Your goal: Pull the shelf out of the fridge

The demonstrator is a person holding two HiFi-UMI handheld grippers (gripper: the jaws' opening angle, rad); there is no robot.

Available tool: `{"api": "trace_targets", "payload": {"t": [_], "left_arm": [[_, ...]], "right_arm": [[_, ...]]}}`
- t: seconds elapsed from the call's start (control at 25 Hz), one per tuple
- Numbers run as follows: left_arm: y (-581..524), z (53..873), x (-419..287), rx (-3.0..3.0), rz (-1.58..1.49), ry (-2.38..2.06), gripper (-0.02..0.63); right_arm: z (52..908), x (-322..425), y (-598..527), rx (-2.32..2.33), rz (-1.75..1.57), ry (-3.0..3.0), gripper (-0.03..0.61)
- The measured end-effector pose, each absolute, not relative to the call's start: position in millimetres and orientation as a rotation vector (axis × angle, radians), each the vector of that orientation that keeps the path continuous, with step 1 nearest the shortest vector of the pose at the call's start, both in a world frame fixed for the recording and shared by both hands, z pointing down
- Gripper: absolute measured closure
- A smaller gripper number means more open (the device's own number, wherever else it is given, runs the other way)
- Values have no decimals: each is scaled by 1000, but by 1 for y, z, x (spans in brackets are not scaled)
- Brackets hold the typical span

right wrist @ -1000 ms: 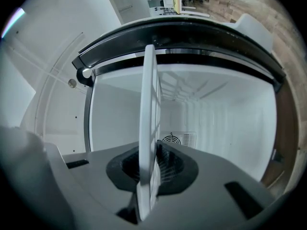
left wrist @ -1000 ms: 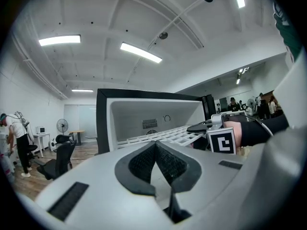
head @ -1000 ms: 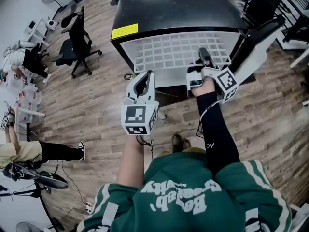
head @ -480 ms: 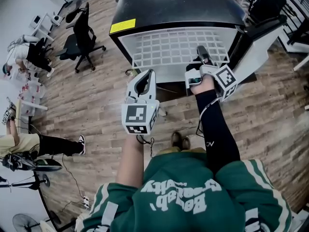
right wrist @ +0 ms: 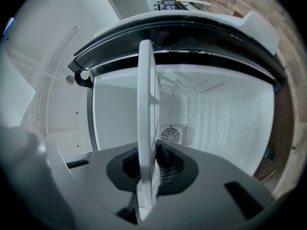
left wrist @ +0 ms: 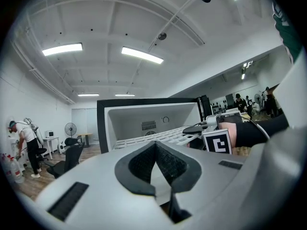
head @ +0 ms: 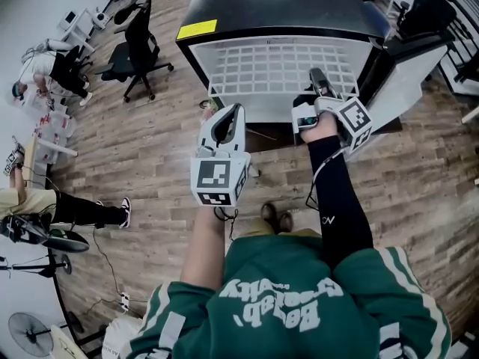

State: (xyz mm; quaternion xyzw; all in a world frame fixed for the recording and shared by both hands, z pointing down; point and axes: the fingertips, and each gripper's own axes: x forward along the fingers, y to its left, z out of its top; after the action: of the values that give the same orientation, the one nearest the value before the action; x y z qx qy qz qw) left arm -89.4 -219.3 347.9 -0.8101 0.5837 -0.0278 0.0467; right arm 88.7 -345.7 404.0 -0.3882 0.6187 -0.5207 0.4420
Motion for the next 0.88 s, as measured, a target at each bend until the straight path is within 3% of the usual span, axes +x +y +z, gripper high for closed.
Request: {"api": "trace_targets", "payload": {"t": [0.88], "left_arm": [[-217,349,-85,-2473,-68,1792,597]], "right_arm": [[403,89,-340,-940,-1318,1577,538]]}}
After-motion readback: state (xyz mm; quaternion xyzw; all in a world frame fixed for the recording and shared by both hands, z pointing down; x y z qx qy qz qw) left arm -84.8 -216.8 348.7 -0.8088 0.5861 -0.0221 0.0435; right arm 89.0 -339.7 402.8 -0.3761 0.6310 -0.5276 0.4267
